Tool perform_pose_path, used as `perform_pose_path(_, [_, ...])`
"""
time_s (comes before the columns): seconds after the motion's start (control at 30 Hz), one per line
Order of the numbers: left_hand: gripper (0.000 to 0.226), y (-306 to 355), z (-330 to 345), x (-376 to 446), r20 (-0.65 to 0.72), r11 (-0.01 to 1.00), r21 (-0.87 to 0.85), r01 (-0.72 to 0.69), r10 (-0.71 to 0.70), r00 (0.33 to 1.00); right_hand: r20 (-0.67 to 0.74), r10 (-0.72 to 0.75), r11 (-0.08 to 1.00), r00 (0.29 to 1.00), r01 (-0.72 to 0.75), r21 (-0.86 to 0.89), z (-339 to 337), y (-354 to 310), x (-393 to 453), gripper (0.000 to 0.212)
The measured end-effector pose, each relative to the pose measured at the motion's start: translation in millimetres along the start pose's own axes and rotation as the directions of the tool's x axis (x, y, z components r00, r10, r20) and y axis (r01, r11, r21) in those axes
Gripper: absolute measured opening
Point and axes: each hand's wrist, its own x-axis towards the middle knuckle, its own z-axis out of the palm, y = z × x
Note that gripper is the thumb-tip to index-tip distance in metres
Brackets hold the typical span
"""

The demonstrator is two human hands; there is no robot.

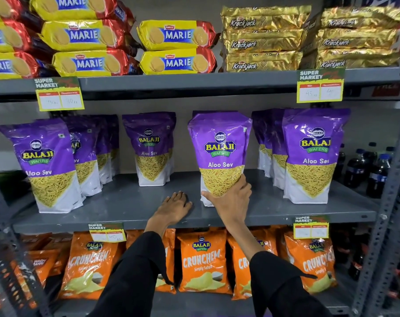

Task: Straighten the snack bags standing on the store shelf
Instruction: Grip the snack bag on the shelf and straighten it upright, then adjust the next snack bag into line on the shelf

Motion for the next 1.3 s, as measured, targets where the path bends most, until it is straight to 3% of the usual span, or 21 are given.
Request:
perform_pose_path(0.23, [0.057, 1, -1, -4, -0.034, 0.999, -0.043, 0.017, -0.019, 0.999, 0.042, 0.003, 1.000, 0.999, -0.005, 0.031, -9, -4, -8, 0.139])
perform_pose_path(0.3, [0.053, -1, 0, -6, -0.067, 0.993, -0.110, 0.043, -0.051, 0.996, -0.044, -0.062, 0.995, 0.997, 0.066, 0.074, -10, -3, -23, 0.125])
perform_pose_path(0.37, [0.054, -6, 1, -10, -0.081, 0.983, -0.169, 0.074, -0.089, 0.993, -0.105, -0.187, 0.962, 0.977, 0.204, 0.183, -10, -5, -37, 0.095])
perform_pose_path(0.43, [0.057, -17, 0, -17, -0.097, 0.979, -0.183, 0.094, -0.113, 0.989, -0.041, -0.290, 0.891, 0.956, 0.286, 0.352, -7, -14, -50, 0.068])
perform_pose_path(0.53, [0.054, -52, -7, -33, -0.138, 0.977, -0.172, 0.124, -0.149, 0.979, 0.087, -0.331, 0.824, 0.940, 0.243, 0.512, 12, -40, -63, 0.053])
perform_pose_path(0.63, [0.045, -99, -23, -48, -0.180, 0.978, -0.160, 0.134, -0.162, 0.970, 0.166, -0.295, 0.824, 0.941, 0.162, 0.544, 45, -74, -63, 0.050])
perform_pose_path(0.87, [0.041, -191, -49, -55, -0.127, 0.985, -0.135, 0.105, -0.122, 0.984, 0.326, -0.119, 0.882, 0.938, -0.051, 0.468, 137, -143, -43, 0.076])
perform_pose_path(1.17, [0.051, -238, -49, -47, -0.017, 0.996, -0.069, 0.062, -0.064, 0.998, 0.331, 0.058, 0.958, 0.942, -0.146, 0.247, 204, -185, -16, 0.133])
perform_pose_path(1.3, [0.059, -240, -45, -44, -0.013, 0.999, -0.007, 0.041, -0.042, 0.999, 0.324, 0.144, 0.959, 0.935, -0.213, 0.187, 217, -195, -9, 0.148])
